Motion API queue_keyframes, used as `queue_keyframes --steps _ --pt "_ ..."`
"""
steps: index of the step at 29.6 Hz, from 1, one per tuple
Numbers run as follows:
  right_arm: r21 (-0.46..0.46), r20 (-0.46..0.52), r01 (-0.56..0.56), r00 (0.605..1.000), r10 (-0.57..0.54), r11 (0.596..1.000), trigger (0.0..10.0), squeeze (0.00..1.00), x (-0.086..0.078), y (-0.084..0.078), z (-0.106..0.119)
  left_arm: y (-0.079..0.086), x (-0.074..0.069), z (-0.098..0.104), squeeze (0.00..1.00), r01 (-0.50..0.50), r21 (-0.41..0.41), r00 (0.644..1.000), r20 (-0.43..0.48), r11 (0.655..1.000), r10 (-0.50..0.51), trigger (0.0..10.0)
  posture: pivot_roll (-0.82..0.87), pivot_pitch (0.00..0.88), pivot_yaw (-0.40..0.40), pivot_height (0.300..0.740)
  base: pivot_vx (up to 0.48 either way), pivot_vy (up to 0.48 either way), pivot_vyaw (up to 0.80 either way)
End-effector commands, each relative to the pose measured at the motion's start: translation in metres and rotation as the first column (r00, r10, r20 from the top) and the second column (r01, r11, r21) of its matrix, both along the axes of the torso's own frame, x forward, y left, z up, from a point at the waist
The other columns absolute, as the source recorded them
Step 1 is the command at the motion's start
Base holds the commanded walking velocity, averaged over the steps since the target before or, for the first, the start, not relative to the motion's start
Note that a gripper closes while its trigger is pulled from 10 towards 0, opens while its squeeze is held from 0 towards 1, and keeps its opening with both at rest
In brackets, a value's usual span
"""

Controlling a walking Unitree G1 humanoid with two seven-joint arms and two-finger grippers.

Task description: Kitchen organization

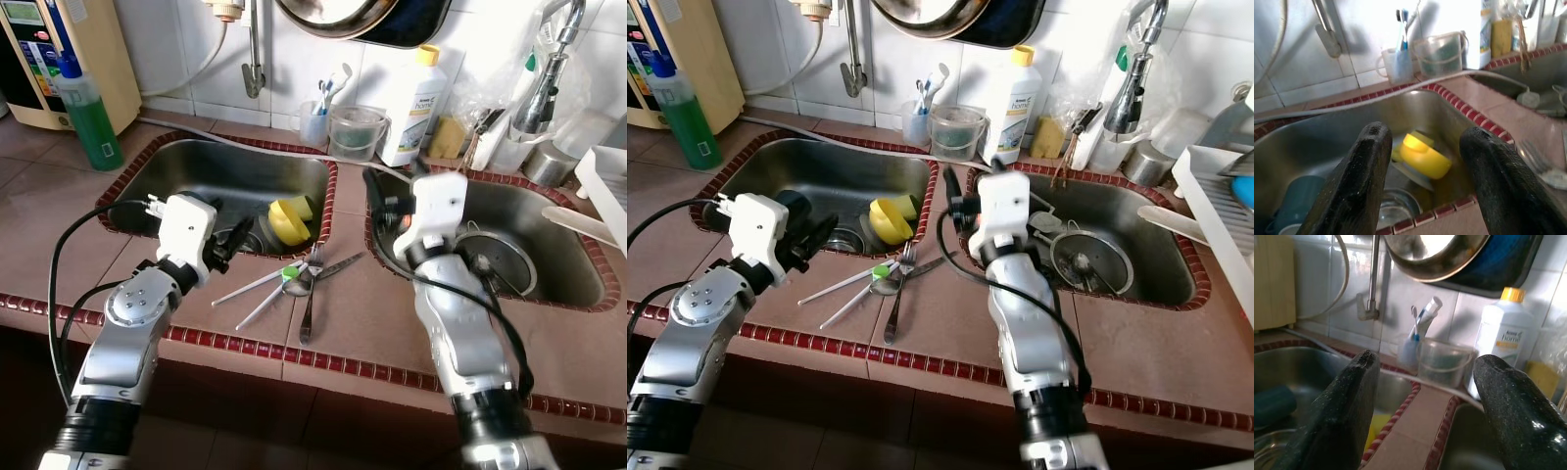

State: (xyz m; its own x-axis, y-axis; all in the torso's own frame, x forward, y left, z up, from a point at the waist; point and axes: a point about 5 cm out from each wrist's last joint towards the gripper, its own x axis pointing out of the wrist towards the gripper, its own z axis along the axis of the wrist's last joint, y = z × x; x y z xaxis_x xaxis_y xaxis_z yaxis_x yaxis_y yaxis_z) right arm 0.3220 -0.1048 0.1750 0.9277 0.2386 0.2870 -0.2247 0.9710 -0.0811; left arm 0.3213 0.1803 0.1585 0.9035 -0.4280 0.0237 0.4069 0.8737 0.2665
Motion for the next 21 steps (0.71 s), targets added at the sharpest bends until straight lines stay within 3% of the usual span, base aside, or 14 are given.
queue_keyframes --steps 1,4,10,21 --pt "0.009 -0.009 -0.031 0.999 0.031 0.999 10.0 0.0 -0.009 0.006 -0.001 0.006 0.004 0.001 0.0 0.01 0.044 1.0 0.008 0.999 -0.01 10.0 -0.05 0.047 -0.059 0.74 0.0 0.0 0.0" --pt "0.01 -0.072 -0.108 0.991 0.109 0.994 10.0 0.0 -0.023 0.019 -0.015 0.016 0.008 0.004 0.0 0.02 0.075 1.0 0.018 0.997 -0.022 10.0 -0.06 0.052 -0.055 0.74 0.0 0.0 0.0" --pt "0.025 -0.136 -0.189 0.972 0.19 0.982 10.0 0.0 -0.036 0.026 -0.026 0.024 0.006 -0.001 0.0 0.077 0.138 0.997 0.004 0.987 -0.078 10.0 -0.06 0.061 -0.048 0.74 0.0 0.0 0.0" --pt "-0.007 -0.218 -0.25 0.945 0.243 0.968 10.0 0.0 -0.052 0.03 -0.038 0.02 -0.004 -0.013 0.0 0.204 0.189 0.978 -0.011 0.961 -0.206 10.0 -0.07 0.079 -0.044 0.74 0.0 0.0 0.0"
